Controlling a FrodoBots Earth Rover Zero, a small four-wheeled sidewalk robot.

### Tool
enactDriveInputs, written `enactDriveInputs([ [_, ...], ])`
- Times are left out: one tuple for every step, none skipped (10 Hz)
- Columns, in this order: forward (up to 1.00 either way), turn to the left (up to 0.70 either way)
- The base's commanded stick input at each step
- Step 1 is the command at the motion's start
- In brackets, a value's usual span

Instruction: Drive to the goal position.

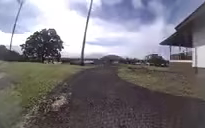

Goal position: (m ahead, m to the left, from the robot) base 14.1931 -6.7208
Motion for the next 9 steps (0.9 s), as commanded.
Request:
enactDriveInputs([
  [0.50,0.00],
  [0.50,0.00],
  [0.50,0.00],
  [0.50,0.00],
  [0.50,0.00],
  [0.50,0.00],
  [0.50,0.00],
  [0.50,0.00],
  [0.50,0.00],
])
